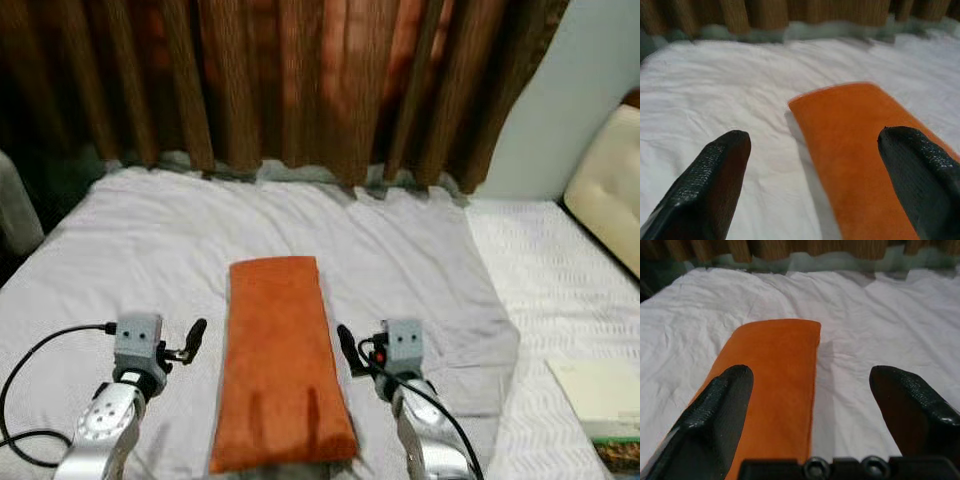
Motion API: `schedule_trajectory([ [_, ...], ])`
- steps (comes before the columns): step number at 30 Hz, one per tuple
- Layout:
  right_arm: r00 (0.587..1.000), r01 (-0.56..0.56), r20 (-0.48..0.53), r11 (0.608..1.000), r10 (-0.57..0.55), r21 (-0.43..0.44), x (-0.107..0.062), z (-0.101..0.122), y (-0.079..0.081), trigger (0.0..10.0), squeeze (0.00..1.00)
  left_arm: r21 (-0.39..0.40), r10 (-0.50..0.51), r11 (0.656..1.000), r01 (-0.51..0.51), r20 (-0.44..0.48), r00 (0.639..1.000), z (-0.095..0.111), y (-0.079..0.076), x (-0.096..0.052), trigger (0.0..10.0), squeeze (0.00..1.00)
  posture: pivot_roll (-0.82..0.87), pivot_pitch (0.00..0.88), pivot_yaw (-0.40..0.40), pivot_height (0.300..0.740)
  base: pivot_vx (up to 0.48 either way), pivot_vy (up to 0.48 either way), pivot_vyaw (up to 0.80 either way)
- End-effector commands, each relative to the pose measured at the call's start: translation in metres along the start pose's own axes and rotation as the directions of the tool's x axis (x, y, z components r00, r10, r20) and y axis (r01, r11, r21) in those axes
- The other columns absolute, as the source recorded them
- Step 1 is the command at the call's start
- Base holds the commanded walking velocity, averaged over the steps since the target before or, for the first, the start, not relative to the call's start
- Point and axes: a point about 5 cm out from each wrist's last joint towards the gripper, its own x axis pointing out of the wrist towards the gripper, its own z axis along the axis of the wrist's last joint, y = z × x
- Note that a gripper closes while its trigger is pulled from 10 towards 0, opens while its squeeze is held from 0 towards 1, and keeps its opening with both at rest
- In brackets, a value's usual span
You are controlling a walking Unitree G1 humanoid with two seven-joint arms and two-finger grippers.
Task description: Clean up the room
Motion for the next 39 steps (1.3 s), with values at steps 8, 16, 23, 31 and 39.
schedule_trajectory([
  [8, 0.994, 0.06, -0.101, 0.976, -0.04, 0.207, 0.02, -0.005, 0.002, 10.0, 0.0, -0.378, -0.015, 0.926, -0.023, -0.099, 0.995, 0.008, 0.016, 0.034, 10.0, 0.0, 0.05, 0.338, -0.057, 0.74, 0.093, 0.0, 0.0],
  [16, 0.998, 0.064, -0.035, 0.966, -0.057, 0.25, 0.039, 0.021, 0.003, 10.0, 0.0, -0.459, 0.078, 0.883, -0.096, -0.059, 0.995, 0.029, 0.057, 0.041, 10.0, 0.0, 0.02, 0.57, -0.071, 0.74, 0.0, 0.0, 0.0],
  [23, 0.998, 0.05, 0.012, 0.948, -0.057, 0.315, 0.051, 0.037, 0.012, 10.0, 0.0, -0.621, 0.117, 0.781, -0.071, 0.034, 0.993, 0.042, 0.069, 0.042, 10.0, 0.0, 0.02, 0.637, -0.099, 0.74, 0.0, 0.0, 0.0],
  [31, 0.996, -0.001, 0.084, 0.909, -0.038, 0.417, 0.057, 0.048, 0.023, 10.0, 0.0, -0.689, 0.011, 0.722, 0.066, 0.107, 0.994, 0.049, 0.056, 0.048, 10.0, 0.0, 0.0, 0.642, -0.101, 0.74, 0.0, 0.0, 0.0],
  [39, 0.988, -0.039, 0.147, 0.835, -0.051, 0.549, 0.059, 0.055, 0.03, 10.0, 0.0, -0.727, -0.166, 0.652, 0.217, 0.143, 0.976, 0.055, 0.027, 0.057, 10.0, 0.0, 0.0, 0.635, -0.082, 0.74, 0.0, 0.0, 0.0],
])
